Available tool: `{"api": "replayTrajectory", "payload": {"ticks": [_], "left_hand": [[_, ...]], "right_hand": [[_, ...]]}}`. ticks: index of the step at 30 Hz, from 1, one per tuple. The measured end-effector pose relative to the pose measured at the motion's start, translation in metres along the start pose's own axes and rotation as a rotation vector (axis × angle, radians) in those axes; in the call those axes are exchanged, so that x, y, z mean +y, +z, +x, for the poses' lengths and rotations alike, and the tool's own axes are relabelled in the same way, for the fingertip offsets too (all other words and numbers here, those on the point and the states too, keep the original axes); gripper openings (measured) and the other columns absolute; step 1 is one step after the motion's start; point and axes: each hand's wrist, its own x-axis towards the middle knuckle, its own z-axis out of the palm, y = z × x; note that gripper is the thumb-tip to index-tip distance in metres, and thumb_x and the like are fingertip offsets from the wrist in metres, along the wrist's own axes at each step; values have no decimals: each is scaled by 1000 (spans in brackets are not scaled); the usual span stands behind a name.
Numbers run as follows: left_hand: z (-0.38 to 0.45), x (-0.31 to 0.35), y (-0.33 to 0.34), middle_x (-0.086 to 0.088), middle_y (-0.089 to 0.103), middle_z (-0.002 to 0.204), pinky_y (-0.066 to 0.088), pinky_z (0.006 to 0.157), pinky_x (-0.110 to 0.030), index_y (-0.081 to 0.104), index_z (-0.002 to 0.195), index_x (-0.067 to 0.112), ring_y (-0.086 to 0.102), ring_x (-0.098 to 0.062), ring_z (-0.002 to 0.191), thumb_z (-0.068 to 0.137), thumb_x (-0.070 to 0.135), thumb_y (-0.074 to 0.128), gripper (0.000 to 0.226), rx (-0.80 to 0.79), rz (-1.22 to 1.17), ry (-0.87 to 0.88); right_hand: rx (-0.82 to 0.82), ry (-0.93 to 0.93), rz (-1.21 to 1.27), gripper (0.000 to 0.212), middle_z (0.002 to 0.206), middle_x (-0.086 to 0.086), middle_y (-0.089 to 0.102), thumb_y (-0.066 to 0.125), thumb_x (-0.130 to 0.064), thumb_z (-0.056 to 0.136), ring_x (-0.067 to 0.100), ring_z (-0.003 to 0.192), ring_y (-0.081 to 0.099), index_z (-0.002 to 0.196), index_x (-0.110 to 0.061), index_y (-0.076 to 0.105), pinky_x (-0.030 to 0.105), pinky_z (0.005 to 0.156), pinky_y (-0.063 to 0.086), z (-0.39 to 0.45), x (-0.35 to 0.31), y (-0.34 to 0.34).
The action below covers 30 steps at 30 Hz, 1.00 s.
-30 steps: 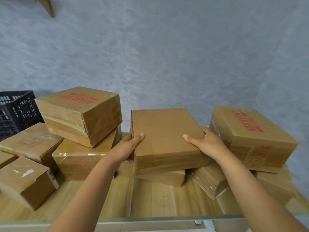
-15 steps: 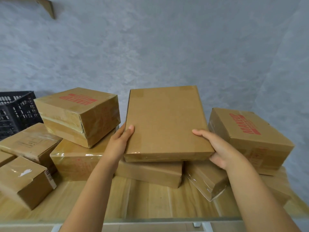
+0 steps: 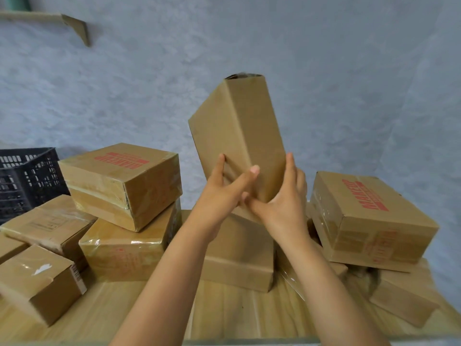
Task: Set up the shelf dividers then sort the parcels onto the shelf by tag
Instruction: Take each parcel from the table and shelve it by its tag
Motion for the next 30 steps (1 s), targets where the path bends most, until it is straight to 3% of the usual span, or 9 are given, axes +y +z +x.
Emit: {"api": "replayTrajectory", "payload": {"ticks": [3, 7, 10, 14, 18, 21, 24, 26, 30], "left_hand": [[-5, 3, -3, 10, 44, 152, 45, 108, -46, 14, 157, 38, 53, -11, 131, 58, 65, 83, 124, -15, -122, 23], [-4, -3, -4, 4, 65, 127, 55, 96, -43, 32, 147, 23, 67, -14, 112, 59, 44, 90, 108, 181, -214, 126], [-1, -8, -6, 8, 58, 129, 54, 94, -31, 20, 147, 30, 64, -5, 112, 52, 46, 93, 120, 367, -223, 180], [1, -16, -8, 8, 56, 129, 56, 88, -25, 26, 140, 32, 62, -2, 111, 51, 51, 94, 114, 502, -150, 251], [8, -22, -23, 14, 64, 116, 53, 73, -12, 38, 135, 24, 67, 6, 97, 54, 49, 89, 99, 473, -260, 241], [12, -27, -37, 14, 68, 115, 54, 76, -17, 42, 134, 25, 69, 1, 99, 53, 51, 84, 96, 381, -302, 180], [14, -34, -48, 16, 71, 114, 53, 87, -32, 46, 131, 31, 70, -5, 103, 57, 51, 82, 85, 276, -301, 148], [14, -38, -54, 14, 70, 119, 53, 88, -34, 46, 132, 32, 69, -8, 107, 59, 50, 81, 83, 222, -295, 141], [13, -48, -61, -4, 63, 134, 47, 105, -50, 43, 143, 20, 62, -24, 122, 67, 45, 76, 87, 107, -321, 118]], "right_hand": [[-36, -90, -48, 119, 146, -24, 16, 81, -57, 70, 15, 141, 24, 157, -37, 3, 49, 113, 38, -8, -3, 0], [-109, -213, 105, 90, 143, -21, 31, 73, -53, 78, 7, 137, 37, 152, -40, 24, 34, 107, 45, -18, -10, -2], [-107, -266, 189, 64, 134, -20, 43, 64, -40, 85, 3, 129, 44, 145, -36, 43, 31, 104, 47, -26, -16, -1], [-151, -315, 210, 57, 135, -22, 45, 61, -29, 88, 4, 129, 43, 143, -34, 48, 31, 105, 44, -31, -23, -1], [-319, -310, 349, 45, 140, -19, 53, 59, -23, 91, 3, 133, 46, 136, -31, 59, 18, 103, 42, -20, -20, -6], [-227, -201, 317, 34, 137, -15, 55, 63, -17, 96, 2, 129, 49, 129, -23, 65, 29, 112, 38, -8, -7, -6], [-94, 58, 197, 49, 151, -9, 39, 68, -30, 93, 11, 143, 31, 140, -30, 54, 32, 119, 26, 6, 14, -11], [-57, 216, 187, 75, 161, -6, 24, 72, -42, 87, 16, 149, 23, 152, -32, 35, 40, 120, 26, 12, 29, -15], [-55, 474, 600, 115, 151, -13, 36, 83, -47, 74, 15, 123, 54, 157, -42, 4, 37, 100, 42, 17, 50, -20]]}}
